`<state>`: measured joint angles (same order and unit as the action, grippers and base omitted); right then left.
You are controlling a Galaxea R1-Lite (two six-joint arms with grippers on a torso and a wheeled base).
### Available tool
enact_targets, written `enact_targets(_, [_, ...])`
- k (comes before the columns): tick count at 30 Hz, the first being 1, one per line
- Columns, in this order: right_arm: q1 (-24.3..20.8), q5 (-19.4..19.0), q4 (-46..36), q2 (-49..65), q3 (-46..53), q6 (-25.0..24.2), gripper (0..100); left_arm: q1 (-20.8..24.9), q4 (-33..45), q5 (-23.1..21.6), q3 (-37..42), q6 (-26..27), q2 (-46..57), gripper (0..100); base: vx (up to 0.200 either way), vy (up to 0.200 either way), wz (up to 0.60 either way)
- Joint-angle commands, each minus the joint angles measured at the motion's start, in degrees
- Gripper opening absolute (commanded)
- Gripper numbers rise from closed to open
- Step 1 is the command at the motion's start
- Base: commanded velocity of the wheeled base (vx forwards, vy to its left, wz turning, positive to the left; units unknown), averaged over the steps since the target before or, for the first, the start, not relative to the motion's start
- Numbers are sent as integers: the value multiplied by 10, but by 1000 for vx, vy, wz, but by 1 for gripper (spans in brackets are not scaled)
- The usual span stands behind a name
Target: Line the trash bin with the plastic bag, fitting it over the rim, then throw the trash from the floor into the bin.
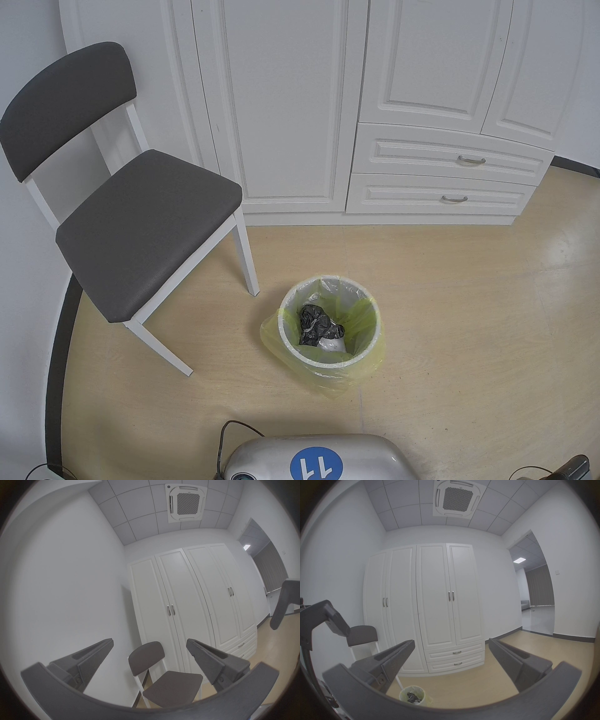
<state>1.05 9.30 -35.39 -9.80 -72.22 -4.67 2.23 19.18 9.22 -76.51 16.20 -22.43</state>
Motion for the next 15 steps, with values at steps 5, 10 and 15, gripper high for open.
enact_targets(5, [-1, 1, -5, 58, 20, 5, 100, 2, 51, -2, -35, 0, 34, 100, 0, 0, 0])
enact_targets(10, [-5, 1, -4, 91, 51, 18, 100, 2, 78, -1, -41, 0, 55, 100, 0, 0, 0])
enact_targets(15, [-10, 2, -3, 97, 62, 17, 100, 1, 127, 2, -43, 1, 78, 100, 0, 0, 0])
